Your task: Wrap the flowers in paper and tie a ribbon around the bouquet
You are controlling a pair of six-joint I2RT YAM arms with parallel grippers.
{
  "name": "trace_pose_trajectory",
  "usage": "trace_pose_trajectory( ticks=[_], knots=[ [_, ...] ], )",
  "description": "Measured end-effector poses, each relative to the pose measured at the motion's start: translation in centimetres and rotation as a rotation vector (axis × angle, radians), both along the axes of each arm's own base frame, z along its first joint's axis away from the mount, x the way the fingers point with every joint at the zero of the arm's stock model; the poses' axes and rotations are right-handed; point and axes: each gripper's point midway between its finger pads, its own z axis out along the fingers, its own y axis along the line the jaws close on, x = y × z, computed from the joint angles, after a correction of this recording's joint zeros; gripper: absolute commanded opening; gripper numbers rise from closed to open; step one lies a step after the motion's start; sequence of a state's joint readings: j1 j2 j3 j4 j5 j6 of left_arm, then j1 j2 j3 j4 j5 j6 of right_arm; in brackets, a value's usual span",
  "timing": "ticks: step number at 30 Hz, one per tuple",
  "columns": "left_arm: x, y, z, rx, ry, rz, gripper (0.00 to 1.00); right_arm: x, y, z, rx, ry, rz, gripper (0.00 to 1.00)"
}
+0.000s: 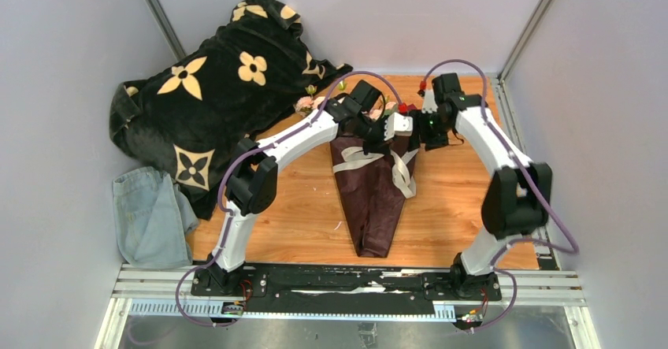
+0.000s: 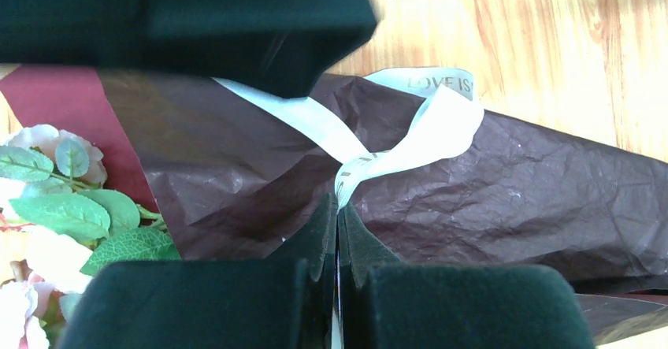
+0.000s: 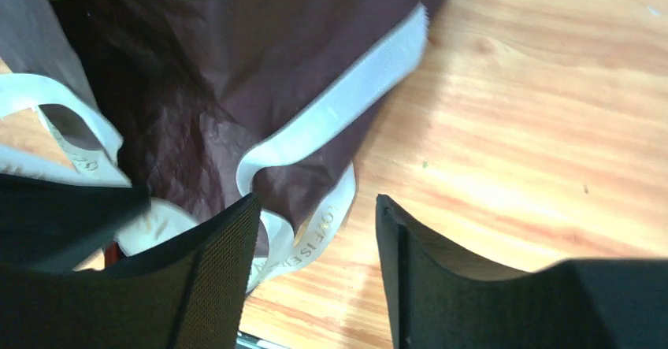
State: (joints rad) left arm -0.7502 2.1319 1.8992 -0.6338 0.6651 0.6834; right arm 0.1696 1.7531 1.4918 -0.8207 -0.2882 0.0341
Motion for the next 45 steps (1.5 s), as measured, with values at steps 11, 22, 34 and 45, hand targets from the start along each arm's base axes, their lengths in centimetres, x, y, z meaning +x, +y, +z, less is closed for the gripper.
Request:
trace_pose_trajectory(
  ticks=[11, 22, 34, 45],
  knots=[
    [1.2, -0.6, 0.0, -0.019, -0.004, 0.065, 0.0, -9.2, 1.5, 0.9, 0.274, -0.354, -0.139, 0.37],
    [2.7, -1.1, -2.2, -0.013, 0.046, 0.142, 0.0, -8.5, 9.4, -0.7, 0.386, -0.604, 0.208, 0.33],
    [2.9, -1.3, -3.5, 0.002, 0.071, 0.17, 0.0, -5.1, 6.0, -3.3, 0.133, -0.724, 0.153, 0.31],
    [3.0, -1.6, -3.4, -0.004, 0.062, 0.173, 0.0, -4.8, 4.7, -6.2, 0.049, -0.669, 0.128, 0.38]
  ],
)
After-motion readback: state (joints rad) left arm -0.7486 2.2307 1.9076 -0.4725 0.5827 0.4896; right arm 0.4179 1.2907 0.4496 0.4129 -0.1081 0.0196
